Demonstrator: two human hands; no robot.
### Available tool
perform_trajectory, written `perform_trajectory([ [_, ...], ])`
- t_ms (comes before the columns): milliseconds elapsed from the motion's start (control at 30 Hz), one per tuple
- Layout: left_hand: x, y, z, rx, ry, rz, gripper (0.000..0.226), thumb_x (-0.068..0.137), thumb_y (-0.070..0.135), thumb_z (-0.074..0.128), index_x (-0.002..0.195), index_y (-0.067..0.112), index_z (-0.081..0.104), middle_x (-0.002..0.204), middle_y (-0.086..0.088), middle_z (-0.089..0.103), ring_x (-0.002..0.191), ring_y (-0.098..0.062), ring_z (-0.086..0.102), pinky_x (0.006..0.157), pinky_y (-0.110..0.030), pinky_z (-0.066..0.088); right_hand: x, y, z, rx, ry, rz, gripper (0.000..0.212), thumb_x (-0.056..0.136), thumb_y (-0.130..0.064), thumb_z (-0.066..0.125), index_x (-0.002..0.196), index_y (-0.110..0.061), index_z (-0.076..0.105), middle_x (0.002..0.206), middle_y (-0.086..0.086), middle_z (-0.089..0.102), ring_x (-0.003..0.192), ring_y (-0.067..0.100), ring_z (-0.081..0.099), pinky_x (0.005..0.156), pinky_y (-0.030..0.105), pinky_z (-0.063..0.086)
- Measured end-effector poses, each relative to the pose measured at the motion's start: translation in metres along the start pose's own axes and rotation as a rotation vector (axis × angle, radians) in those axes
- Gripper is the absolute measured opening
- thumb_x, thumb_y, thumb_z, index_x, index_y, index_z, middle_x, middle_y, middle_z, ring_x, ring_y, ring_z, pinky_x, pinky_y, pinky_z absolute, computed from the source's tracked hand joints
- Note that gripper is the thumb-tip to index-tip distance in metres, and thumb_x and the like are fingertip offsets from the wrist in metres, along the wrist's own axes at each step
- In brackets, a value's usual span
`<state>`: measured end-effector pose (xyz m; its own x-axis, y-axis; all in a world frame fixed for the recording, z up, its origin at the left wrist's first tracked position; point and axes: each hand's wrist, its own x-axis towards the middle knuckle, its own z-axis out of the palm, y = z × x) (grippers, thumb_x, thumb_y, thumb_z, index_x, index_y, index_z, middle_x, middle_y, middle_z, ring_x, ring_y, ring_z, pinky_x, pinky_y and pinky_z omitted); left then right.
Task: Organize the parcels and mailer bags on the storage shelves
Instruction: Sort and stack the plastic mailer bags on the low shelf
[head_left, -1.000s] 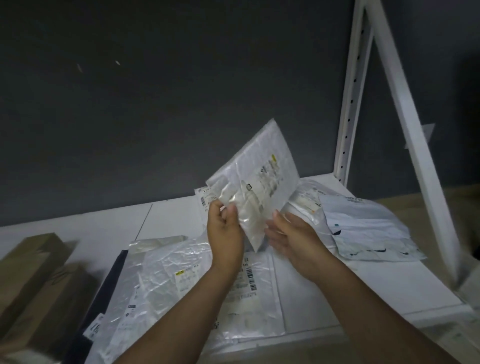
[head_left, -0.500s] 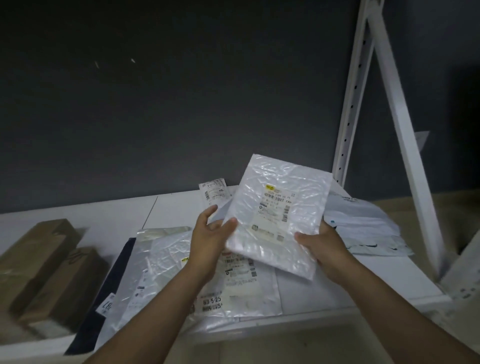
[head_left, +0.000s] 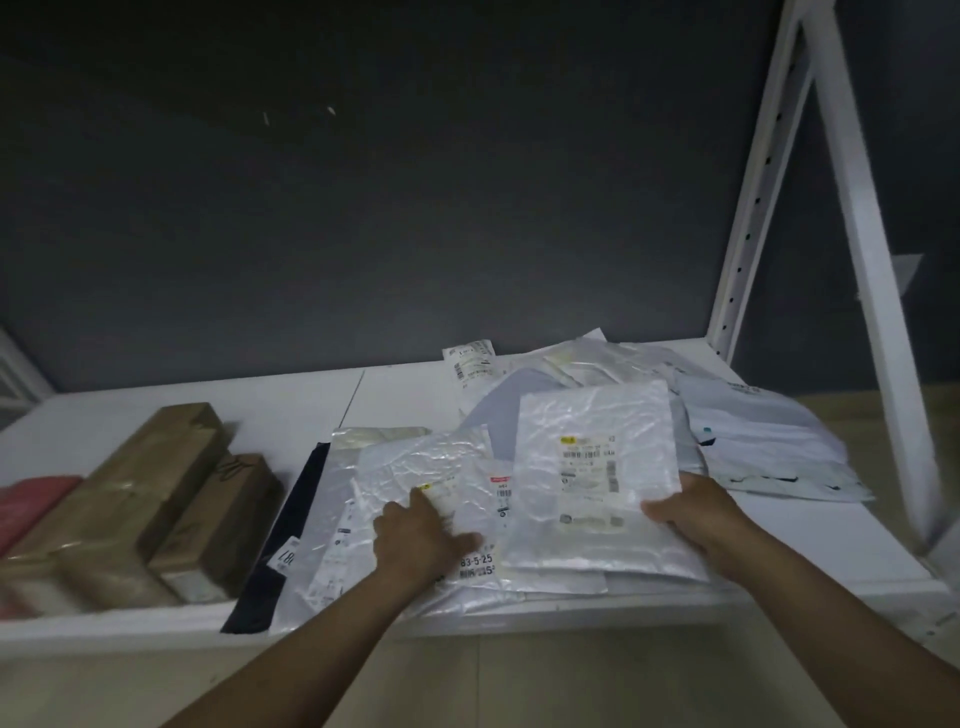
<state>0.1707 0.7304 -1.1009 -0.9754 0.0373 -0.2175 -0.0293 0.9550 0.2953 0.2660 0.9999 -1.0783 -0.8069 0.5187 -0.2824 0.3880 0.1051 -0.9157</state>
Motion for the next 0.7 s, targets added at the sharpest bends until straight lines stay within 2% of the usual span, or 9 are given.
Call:
perform_trajectory([
  [67, 0.000, -0.004, 0.007, -0.128, 0.016, 0.089, 0.108, 0.066, 0.057, 0.079, 0.147, 0.013, 0.023, 0.127, -0.011, 0.051, 0.116, -0.027, 0.051, 0.095, -0.034, 0.047, -0.002, 0.010, 0.003, -0.120, 0.006, -0.010, 0.030, 0.083, 0.001, 0.067, 0.112, -0.007, 0.065, 0.088, 0.007, 0.065, 0.071, 0.015, 0.060, 0.056, 0.022, 0.043],
  [133, -0.001, -0.002, 0.008, -0.328, -0.024, 0.133, 0.110, 0.070, 0.034, 0.084, 0.151, 0.014, 0.014, 0.108, 0.000, 0.059, 0.098, -0.017, 0.058, 0.077, -0.020, 0.053, -0.004, 0.018, 0.006, -0.184, -0.003, -0.019, 0.027, 0.082, -0.001, 0.068, 0.109, -0.008, 0.067, 0.089, 0.007, 0.067, 0.072, 0.014, 0.061, 0.056, 0.022, 0.043],
  [167, -0.002, 0.000, 0.008, -0.347, -0.023, 0.120, 0.113, 0.069, 0.031, 0.085, 0.153, 0.013, 0.010, 0.106, 0.001, 0.059, 0.097, -0.017, 0.059, 0.076, -0.020, 0.053, -0.005, 0.020, 0.007, -0.209, -0.015, -0.022, 0.026, 0.082, -0.003, 0.068, 0.107, -0.009, 0.068, 0.089, 0.006, 0.068, 0.073, 0.014, 0.062, 0.056, 0.021, 0.043],
  [267, -0.007, 0.004, 0.006, -0.104, 0.059, -0.018, 0.122, 0.063, 0.060, 0.079, 0.152, 0.014, 0.008, 0.138, -0.011, 0.044, 0.127, -0.030, 0.043, 0.103, -0.039, 0.040, -0.004, 0.022, 0.009, -0.275, -0.038, -0.025, 0.024, 0.082, -0.007, 0.067, 0.105, -0.013, 0.069, 0.086, 0.001, 0.068, 0.076, 0.013, 0.063, 0.058, 0.020, 0.044],
  [367, -0.015, 0.005, 0.005, -0.021, 0.020, -0.148, 0.122, 0.063, 0.073, 0.071, 0.150, 0.011, 0.012, 0.152, -0.018, 0.021, 0.141, -0.036, 0.020, 0.113, -0.045, 0.022, -0.008, 0.018, 0.013, -0.280, -0.056, -0.052, 0.023, 0.083, -0.006, 0.067, 0.104, -0.015, 0.068, 0.079, -0.006, 0.065, 0.074, 0.009, 0.062, 0.054, 0.020, 0.044],
  [433, -0.015, 0.002, 0.007, -0.045, -0.003, -0.210, 0.124, 0.065, 0.073, 0.070, 0.150, 0.011, 0.005, 0.154, -0.024, 0.008, 0.143, -0.040, 0.010, 0.115, -0.046, 0.015, -0.012, 0.015, 0.018, -0.229, -0.086, -0.071, 0.024, 0.085, -0.003, 0.066, 0.102, -0.019, 0.066, 0.077, -0.012, 0.064, 0.071, 0.005, 0.061, 0.048, 0.014, 0.043],
  [500, -0.015, -0.002, 0.006, -0.058, 0.020, -0.226, 0.125, 0.065, 0.069, 0.072, 0.152, 0.015, -0.001, 0.153, -0.025, 0.010, 0.142, -0.041, 0.014, 0.114, -0.047, 0.018, -0.015, 0.013, 0.025, -0.178, -0.114, -0.082, 0.026, 0.085, -0.003, 0.065, 0.105, -0.020, 0.065, 0.078, -0.012, 0.065, 0.072, 0.004, 0.062, 0.047, 0.010, 0.043],
  [600, -0.013, -0.010, 0.005, -0.075, 0.073, -0.143, 0.125, 0.065, 0.063, 0.075, 0.152, 0.023, -0.004, 0.147, -0.018, 0.028, 0.134, -0.036, 0.031, 0.108, -0.044, 0.030, -0.017, 0.010, 0.038, -0.148, -0.137, -0.083, 0.026, 0.087, -0.004, 0.064, 0.109, -0.019, 0.064, 0.084, -0.008, 0.066, 0.074, 0.004, 0.062, 0.051, 0.012, 0.043],
  [700, -0.012, -0.017, 0.001, -0.145, 0.064, -0.167, 0.130, 0.063, 0.063, 0.077, 0.152, 0.025, -0.010, 0.142, -0.018, 0.032, 0.130, -0.034, 0.037, 0.104, -0.043, 0.036, -0.019, 0.009, 0.048, -0.150, -0.142, -0.081, 0.027, 0.088, -0.004, 0.062, 0.112, -0.018, 0.064, 0.090, -0.004, 0.066, 0.076, 0.005, 0.062, 0.053, 0.015, 0.043],
])
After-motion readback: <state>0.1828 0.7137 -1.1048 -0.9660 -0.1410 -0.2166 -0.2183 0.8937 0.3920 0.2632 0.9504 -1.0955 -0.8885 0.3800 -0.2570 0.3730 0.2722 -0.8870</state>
